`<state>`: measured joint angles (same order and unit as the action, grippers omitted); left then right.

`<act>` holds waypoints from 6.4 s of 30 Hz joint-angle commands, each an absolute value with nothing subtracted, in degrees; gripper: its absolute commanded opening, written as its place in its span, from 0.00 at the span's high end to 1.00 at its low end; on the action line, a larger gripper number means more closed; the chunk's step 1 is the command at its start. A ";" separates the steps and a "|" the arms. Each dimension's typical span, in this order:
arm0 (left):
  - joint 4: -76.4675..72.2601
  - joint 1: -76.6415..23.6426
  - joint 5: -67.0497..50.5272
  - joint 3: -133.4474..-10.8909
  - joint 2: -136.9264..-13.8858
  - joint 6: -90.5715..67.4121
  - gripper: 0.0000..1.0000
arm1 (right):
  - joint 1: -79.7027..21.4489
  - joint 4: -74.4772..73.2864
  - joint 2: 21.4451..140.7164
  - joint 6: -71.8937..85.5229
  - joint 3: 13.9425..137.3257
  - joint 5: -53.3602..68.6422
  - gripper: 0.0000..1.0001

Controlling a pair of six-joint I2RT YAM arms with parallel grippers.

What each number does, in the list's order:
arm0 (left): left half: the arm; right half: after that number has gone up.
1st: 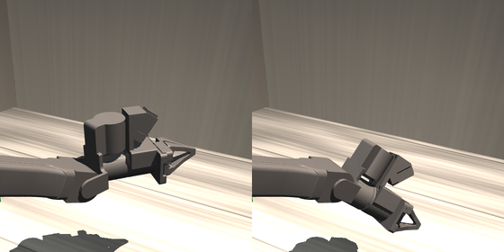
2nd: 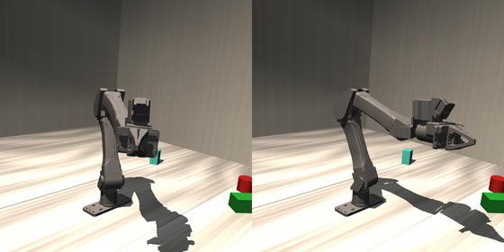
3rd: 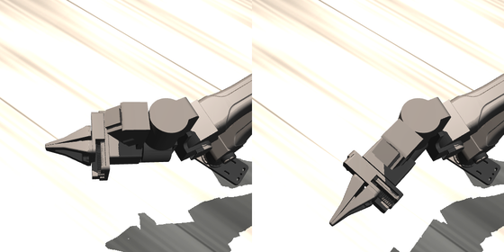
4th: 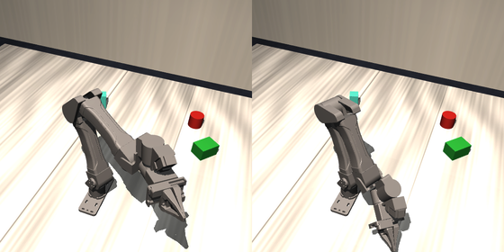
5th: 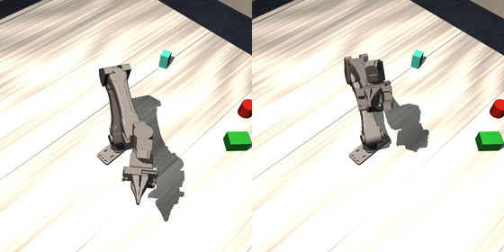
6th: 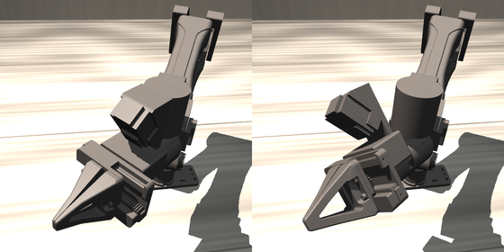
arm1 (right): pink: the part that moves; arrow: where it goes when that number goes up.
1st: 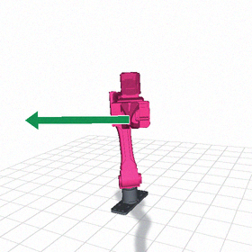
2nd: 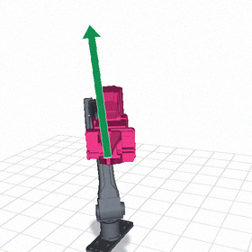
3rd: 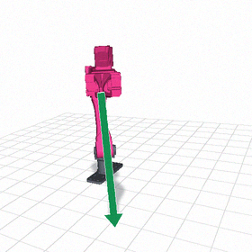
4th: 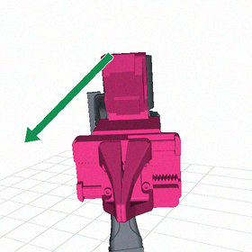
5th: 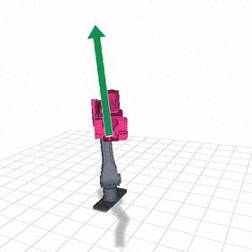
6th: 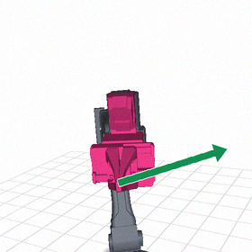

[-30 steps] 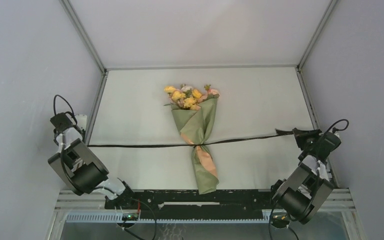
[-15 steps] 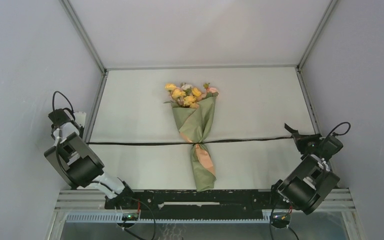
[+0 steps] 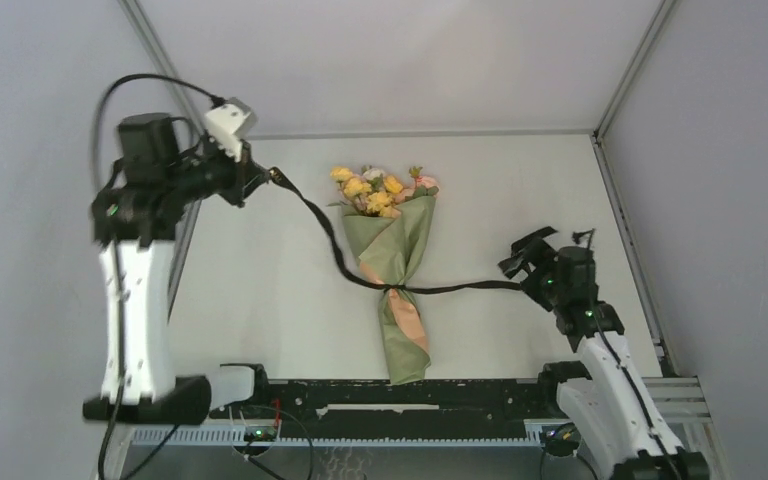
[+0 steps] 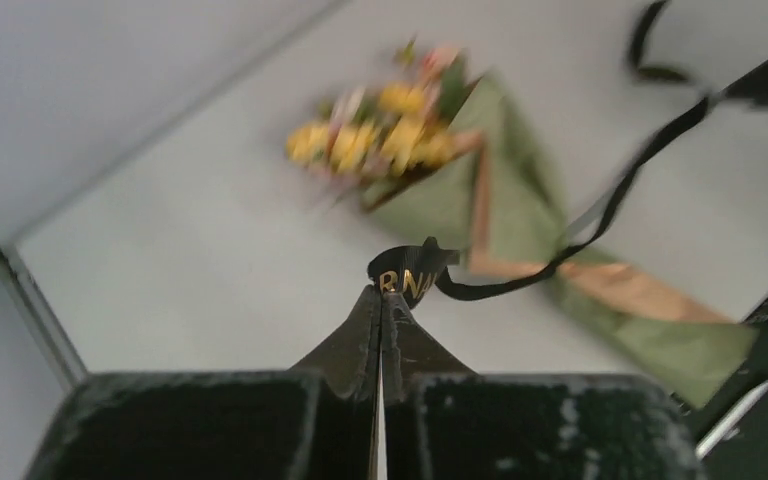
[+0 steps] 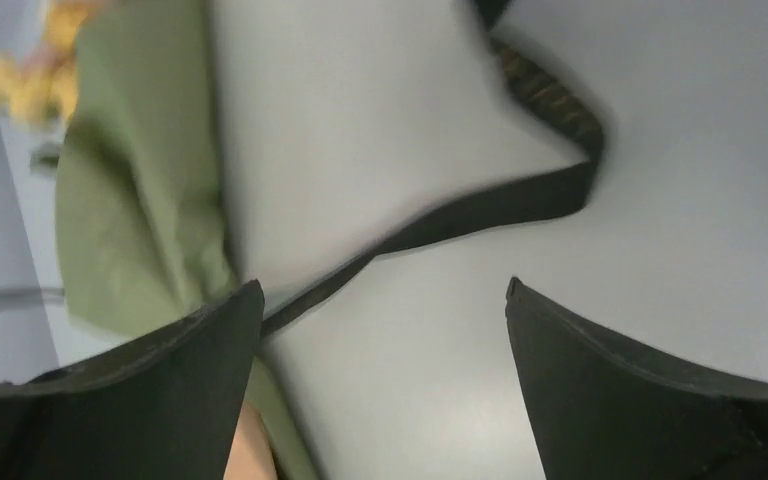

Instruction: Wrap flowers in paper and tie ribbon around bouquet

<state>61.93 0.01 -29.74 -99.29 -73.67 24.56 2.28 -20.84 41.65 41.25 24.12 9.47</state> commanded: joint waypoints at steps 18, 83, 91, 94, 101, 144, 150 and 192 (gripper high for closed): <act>71.48 -2.01 -48.46 -115.51 -56.23 6.35 1.00 | -55.19 32.34 87.45 -8.10 49.13 21.76 0.02; -52.34 -37.32 -19.80 -17.54 -74.98 -9.96 1.00 | -46.16 2.63 78.39 33.79 50.19 11.38 0.85; -49.77 -37.51 -20.93 -16.29 -74.14 -5.41 1.00 | -25.92 -40.22 62.53 35.50 48.63 -15.90 0.01; -49.43 -38.32 -21.04 -15.59 -73.72 -2.30 1.00 | -14.85 -37.81 68.45 30.39 47.83 -9.84 0.00; -47.00 -38.82 -18.64 -14.29 -72.19 4.53 1.00 | -8.66 -31.44 89.33 25.17 50.40 4.61 0.11; -42.15 -39.85 -24.65 -8.17 -59.82 15.13 1.00 | -44.82 -20.79 78.94 17.62 68.85 27.82 0.00; -42.68 -39.88 -24.30 -7.98 -59.28 14.88 1.00 | -39.05 -2.13 70.14 28.98 44.54 35.06 0.02; -20.39 -39.89 -19.50 -14.13 -55.27 2.90 0.71 | -37.74 25.24 82.50 39.54 34.80 39.30 1.00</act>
<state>-27.62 -39.64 -20.32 -10.85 -57.93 8.56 -38.22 26.55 86.50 42.92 33.36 41.45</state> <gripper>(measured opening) 0.130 0.006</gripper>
